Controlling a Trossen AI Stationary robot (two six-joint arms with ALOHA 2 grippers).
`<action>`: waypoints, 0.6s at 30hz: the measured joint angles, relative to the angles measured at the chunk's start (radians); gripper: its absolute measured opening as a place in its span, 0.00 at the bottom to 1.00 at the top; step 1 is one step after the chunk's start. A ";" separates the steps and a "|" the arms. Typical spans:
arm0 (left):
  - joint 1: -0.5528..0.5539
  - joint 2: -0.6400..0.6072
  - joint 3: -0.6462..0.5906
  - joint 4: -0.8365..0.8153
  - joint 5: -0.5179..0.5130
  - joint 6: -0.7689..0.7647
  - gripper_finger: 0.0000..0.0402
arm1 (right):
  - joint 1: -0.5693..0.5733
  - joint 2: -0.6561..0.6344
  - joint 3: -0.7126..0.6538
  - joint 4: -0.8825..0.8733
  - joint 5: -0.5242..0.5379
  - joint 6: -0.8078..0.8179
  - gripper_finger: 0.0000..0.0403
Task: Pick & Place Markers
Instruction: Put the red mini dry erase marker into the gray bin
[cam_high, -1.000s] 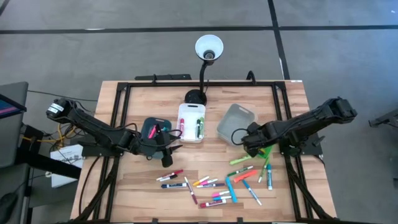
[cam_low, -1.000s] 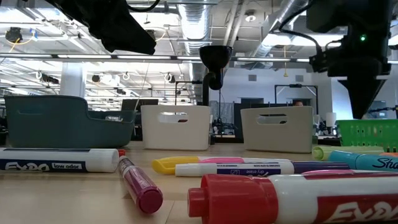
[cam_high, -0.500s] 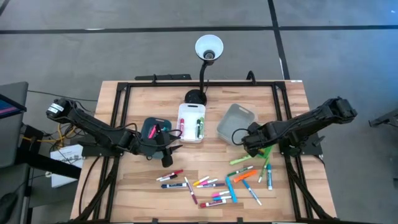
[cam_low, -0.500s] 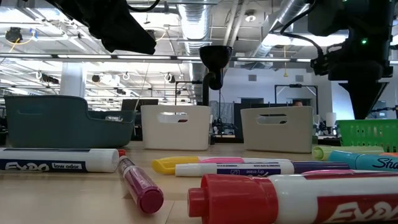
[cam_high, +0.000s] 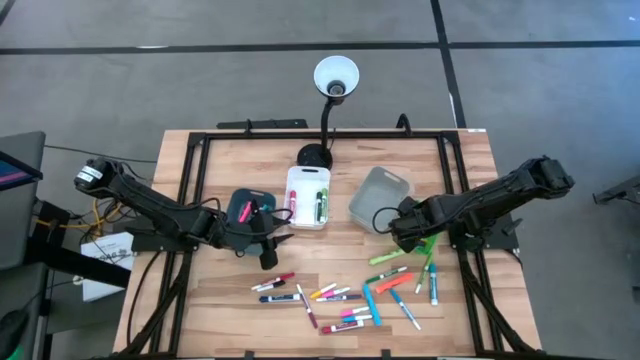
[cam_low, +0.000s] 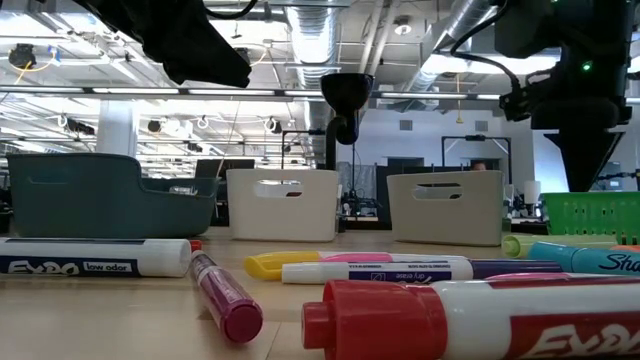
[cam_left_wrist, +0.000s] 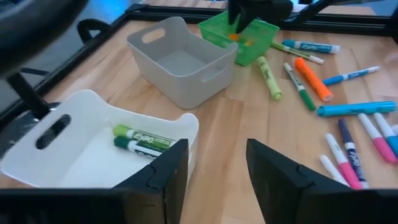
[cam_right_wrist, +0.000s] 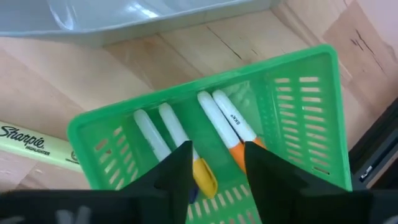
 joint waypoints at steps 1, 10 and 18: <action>0.000 0.000 0.000 0.000 0.018 -0.013 0.39 | 0.000 0.000 0.000 -0.001 0.000 -0.016 0.37; -0.006 0.000 0.000 0.000 0.202 -0.050 0.39 | 0.000 0.001 0.167 -0.193 0.004 0.011 0.47; -0.054 0.000 0.000 0.000 0.261 -0.067 0.39 | 0.009 0.000 0.320 -0.185 0.112 0.006 0.44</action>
